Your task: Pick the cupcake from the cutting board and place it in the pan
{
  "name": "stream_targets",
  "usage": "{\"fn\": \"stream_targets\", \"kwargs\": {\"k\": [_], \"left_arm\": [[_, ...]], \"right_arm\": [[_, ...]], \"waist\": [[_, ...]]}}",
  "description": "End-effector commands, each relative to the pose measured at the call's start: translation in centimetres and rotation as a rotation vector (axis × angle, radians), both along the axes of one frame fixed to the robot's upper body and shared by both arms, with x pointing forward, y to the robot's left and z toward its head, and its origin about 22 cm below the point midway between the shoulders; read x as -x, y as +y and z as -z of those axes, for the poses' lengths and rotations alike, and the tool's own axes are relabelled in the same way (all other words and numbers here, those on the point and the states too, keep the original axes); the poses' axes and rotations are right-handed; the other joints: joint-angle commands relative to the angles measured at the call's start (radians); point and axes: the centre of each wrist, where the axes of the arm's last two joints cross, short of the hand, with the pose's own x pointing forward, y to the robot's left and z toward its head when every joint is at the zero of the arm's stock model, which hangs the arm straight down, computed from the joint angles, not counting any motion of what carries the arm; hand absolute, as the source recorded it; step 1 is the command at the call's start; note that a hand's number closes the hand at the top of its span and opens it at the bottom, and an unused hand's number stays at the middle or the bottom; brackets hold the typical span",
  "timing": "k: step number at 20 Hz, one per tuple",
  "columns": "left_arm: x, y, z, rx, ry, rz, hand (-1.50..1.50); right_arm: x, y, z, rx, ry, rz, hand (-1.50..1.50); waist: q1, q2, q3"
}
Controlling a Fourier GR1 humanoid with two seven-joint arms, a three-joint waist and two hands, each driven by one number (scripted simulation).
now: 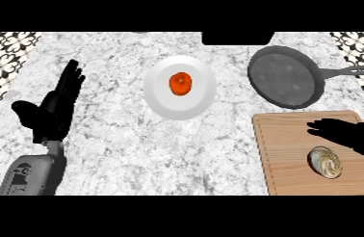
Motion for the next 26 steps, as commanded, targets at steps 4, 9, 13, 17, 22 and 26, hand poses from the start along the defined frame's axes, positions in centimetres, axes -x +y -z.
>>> {"fn": "stream_targets", "kwargs": {"k": [4,9,13,17,22,26], "left_arm": [[0.3,-0.1,2.1,0.009,0.011,0.000,0.00],[-1.1,0.3,0.3,-0.001,-0.011,0.006,0.00],[0.8,-0.2,0.9,-0.002,0.001,-0.007,0.00],[-0.5,0.0,1.4,0.009,-0.006,-0.009,0.00],[0.1,0.0,-1.3,-0.006,-0.021,0.006,0.00],[-0.6,1.0,0.1,0.002,-0.007,-0.008,0.00]], "right_arm": [[-2.0,0.0,-0.6,0.012,0.023,-0.003,-1.50],[-2.6,2.4,2.6,0.066,0.023,-0.013,-1.50],[-1.5,2.2,3.0,0.133,0.041,-0.005,-1.50],[-1.5,1.8,5.8,0.133,0.050,-0.023,-1.50],[-2.0,3.3,6.6,0.119,0.092,-0.060,1.50],[-0.4,1.4,6.8,0.091,0.040,-0.189,1.50]], "waist": [[0.003,0.001,0.000],[0.005,0.002,0.000],[0.004,0.000,0.000],[0.002,0.001,0.000],[0.004,0.000,0.000],[0.000,0.001,0.000]]}}
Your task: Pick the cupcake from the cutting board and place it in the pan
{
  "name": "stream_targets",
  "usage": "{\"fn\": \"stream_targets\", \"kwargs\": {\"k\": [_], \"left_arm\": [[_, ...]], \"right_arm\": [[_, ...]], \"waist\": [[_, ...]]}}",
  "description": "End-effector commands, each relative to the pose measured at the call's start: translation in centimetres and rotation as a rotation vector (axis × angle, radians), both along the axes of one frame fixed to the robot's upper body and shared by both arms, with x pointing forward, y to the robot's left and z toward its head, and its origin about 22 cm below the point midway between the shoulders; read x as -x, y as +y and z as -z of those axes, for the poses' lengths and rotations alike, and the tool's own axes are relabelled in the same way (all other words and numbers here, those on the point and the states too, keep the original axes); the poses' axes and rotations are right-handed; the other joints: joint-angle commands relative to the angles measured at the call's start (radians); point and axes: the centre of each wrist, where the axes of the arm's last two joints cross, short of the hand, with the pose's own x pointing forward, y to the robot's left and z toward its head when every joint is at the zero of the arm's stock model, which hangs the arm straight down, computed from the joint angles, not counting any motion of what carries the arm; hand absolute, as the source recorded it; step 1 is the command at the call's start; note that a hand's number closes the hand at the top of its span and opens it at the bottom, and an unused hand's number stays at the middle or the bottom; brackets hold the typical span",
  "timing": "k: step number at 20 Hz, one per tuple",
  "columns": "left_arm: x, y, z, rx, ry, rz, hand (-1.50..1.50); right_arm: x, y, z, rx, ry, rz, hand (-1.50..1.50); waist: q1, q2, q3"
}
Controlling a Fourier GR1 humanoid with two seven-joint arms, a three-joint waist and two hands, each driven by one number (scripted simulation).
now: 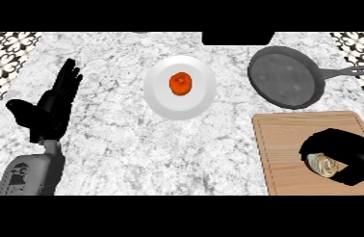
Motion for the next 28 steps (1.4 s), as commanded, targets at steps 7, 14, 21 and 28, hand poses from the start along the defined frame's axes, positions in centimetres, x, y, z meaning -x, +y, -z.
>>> {"fn": "stream_targets", "kwargs": {"k": [7,14,21,28], "left_arm": [[0.9,-0.6,0.2,0.000,-0.009,-0.001,0.00],[0.5,-0.8,0.6,-0.007,0.019,-0.025,0.00],[1.1,0.0,1.0,-0.012,0.003,-0.033,0.00],[-0.2,0.9,0.0,0.007,0.015,-0.014,0.00]], "right_arm": [[1.5,2.3,1.7,-0.008,-0.006,-0.011,1.50],[4.2,19.2,2.3,-0.111,-0.057,0.188,1.50],[6.7,22.1,-5.3,-0.368,-0.464,0.335,1.50],[8.7,21.7,-11.6,-0.541,-0.588,0.476,1.50]], "waist": [[-0.003,-0.001,0.000],[-0.043,-0.013,-0.003],[-0.036,-0.010,-0.001],[-0.014,-0.001,0.000]]}}
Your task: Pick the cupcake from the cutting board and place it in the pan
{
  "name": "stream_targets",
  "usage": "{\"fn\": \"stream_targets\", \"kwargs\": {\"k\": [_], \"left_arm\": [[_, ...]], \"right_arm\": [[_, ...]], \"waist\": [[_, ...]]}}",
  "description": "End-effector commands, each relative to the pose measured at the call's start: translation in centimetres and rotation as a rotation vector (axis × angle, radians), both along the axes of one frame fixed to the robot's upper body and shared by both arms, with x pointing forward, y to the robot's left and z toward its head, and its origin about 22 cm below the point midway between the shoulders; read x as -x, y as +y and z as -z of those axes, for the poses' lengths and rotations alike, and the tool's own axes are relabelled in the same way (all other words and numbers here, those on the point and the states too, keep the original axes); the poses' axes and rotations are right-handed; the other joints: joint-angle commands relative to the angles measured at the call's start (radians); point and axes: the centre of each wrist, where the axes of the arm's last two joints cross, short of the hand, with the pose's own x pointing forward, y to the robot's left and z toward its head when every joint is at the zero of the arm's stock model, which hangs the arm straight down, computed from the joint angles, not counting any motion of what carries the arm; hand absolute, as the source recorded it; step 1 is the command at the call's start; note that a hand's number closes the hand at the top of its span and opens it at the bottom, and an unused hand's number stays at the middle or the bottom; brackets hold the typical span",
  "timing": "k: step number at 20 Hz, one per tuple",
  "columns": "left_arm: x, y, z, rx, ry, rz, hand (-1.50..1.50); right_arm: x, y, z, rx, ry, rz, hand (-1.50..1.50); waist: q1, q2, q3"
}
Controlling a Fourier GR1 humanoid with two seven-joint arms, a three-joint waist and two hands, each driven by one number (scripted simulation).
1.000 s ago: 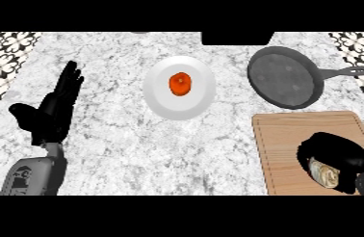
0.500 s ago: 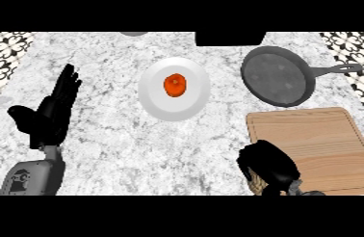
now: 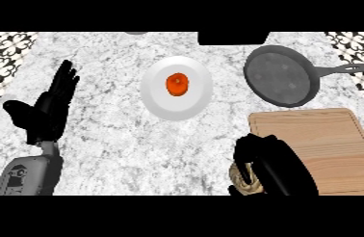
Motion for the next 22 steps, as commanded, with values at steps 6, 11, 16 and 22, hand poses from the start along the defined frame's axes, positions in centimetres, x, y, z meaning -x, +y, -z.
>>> {"fn": "stream_targets", "kwargs": {"k": [6,11,16,22], "left_arm": [[-0.4,-0.4,0.8,0.003,-0.010,0.019,0.00],[1.0,-0.8,1.6,0.006,-0.005,0.048,0.00],[-0.9,-1.2,-0.2,0.008,-0.005,0.035,0.00],[-1.0,-2.4,0.2,0.019,-0.027,0.072,0.00]], "right_arm": [[-2.4,-3.2,-5.0,-0.313,-0.067,0.160,1.50],[-8.4,-7.6,-4.4,-0.481,-0.040,0.253,1.50],[-13.9,-12.8,-4.6,-0.355,-0.110,0.333,1.50],[-18.2,-16.3,-2.6,-0.227,-0.181,0.420,1.50]], "waist": [[0.018,0.009,0.001],[0.037,0.010,0.002],[0.042,0.014,0.003],[0.064,0.022,0.003]]}}
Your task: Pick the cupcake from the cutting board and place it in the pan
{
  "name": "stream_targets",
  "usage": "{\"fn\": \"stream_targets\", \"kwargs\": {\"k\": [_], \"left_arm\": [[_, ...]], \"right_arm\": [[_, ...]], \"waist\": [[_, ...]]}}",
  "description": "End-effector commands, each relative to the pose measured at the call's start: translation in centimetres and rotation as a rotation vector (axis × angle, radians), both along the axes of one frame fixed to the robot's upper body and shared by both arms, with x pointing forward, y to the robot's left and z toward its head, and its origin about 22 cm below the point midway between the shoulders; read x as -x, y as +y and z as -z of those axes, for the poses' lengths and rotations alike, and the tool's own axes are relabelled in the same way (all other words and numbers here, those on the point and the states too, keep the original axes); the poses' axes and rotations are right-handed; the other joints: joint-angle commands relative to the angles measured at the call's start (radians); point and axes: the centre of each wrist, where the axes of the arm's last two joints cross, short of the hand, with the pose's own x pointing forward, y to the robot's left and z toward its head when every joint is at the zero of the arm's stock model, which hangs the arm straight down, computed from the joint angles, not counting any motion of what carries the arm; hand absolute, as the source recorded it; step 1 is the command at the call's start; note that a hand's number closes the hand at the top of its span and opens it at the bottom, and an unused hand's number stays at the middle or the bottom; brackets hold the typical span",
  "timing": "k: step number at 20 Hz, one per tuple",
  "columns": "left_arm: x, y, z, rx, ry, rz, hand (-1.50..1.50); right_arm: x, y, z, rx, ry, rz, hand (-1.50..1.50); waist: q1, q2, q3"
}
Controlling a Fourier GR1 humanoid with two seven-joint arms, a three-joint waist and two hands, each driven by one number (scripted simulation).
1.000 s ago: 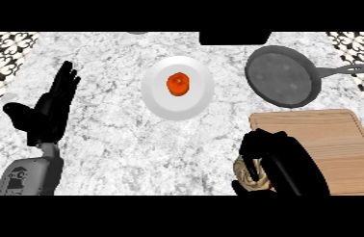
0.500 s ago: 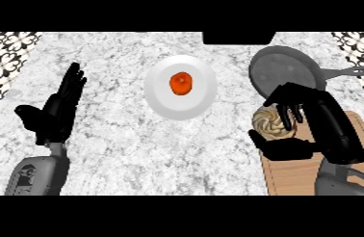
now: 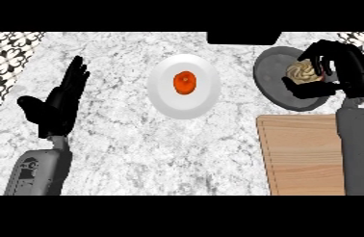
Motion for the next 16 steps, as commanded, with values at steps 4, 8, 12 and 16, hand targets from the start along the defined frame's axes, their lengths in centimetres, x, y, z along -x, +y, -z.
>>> {"fn": "stream_targets", "kwargs": {"k": [4,8,12,16], "left_arm": [[-1.1,-1.4,-0.4,-0.020,-0.015,0.036,0.00],[-1.0,-0.8,0.0,-0.010,-0.036,0.044,0.00],[-1.2,-1.3,-0.6,-0.005,-0.022,0.061,0.00],[-1.5,-0.7,-1.9,-0.011,-0.043,0.067,0.00]], "right_arm": [[-4.0,-3.2,3.4,0.118,-0.042,0.137,1.50],[-5.0,-4.4,4.7,0.089,-0.035,0.151,1.50],[-4.8,-6.3,5.7,0.109,-0.018,0.141,1.50],[-5.0,-5.7,7.3,-0.012,0.125,0.141,-1.50]], "waist": [[0.024,0.012,0.002],[0.044,0.022,0.003],[0.058,0.030,0.005],[0.067,0.029,0.005]]}}
